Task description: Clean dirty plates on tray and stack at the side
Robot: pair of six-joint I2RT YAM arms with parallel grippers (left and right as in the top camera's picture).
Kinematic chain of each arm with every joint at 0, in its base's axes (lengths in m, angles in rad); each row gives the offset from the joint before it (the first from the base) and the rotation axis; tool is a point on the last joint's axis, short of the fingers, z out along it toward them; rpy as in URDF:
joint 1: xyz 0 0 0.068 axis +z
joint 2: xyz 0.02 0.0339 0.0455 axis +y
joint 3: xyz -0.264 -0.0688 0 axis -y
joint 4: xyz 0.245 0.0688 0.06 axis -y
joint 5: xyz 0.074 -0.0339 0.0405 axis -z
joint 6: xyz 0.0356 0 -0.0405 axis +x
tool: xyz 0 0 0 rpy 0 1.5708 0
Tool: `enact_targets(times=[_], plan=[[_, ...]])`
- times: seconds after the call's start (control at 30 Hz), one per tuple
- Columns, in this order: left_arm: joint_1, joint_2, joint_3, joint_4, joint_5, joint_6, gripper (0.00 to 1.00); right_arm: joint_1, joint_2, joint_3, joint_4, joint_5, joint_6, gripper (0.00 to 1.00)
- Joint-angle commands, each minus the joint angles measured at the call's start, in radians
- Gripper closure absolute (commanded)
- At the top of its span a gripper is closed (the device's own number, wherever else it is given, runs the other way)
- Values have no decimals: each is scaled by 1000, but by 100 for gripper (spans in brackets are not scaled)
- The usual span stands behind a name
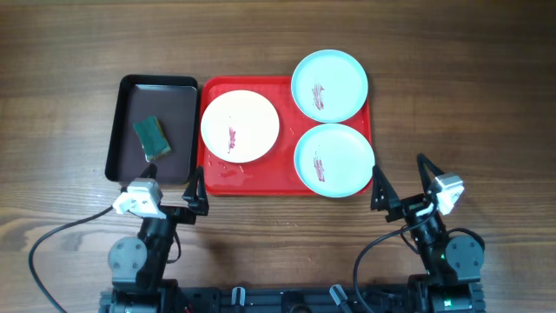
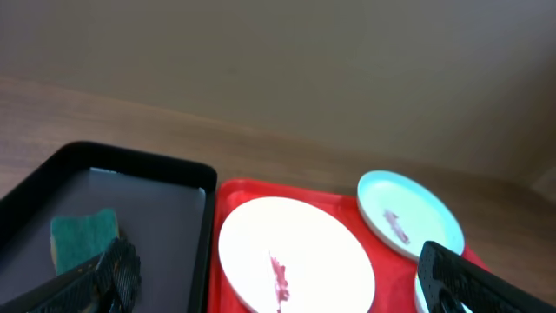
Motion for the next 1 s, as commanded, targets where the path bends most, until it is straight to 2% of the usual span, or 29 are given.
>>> enact_targets(times=[0.0, 0.3, 0.47, 0.6, 0.7, 0.83, 0.97], plan=[[-3, 33, 80, -47, 19, -14, 0, 3, 1, 49, 3, -70, -5, 0], [-3, 210, 286, -133, 39, -14, 0, 3, 148, 235, -41, -142, -88, 0], [-3, 406, 503, -293, 37, -8, 0, 3, 381, 458, -145, -205, -168, 0], [-3, 590, 703, -453, 34, -5, 0, 3, 586, 668, -311, -215, -169, 0], [-3, 738, 861, -580, 34, -5, 0, 3, 744, 839, -462, -246, -225, 0], [-3, 975, 1097, -814, 34, -5, 0, 3, 968, 1093, -691, -270, -251, 0], [-3, 1241, 1346, -1056, 35, -6, 0, 3, 1200, 1354, -970, -271, -338, 0]])
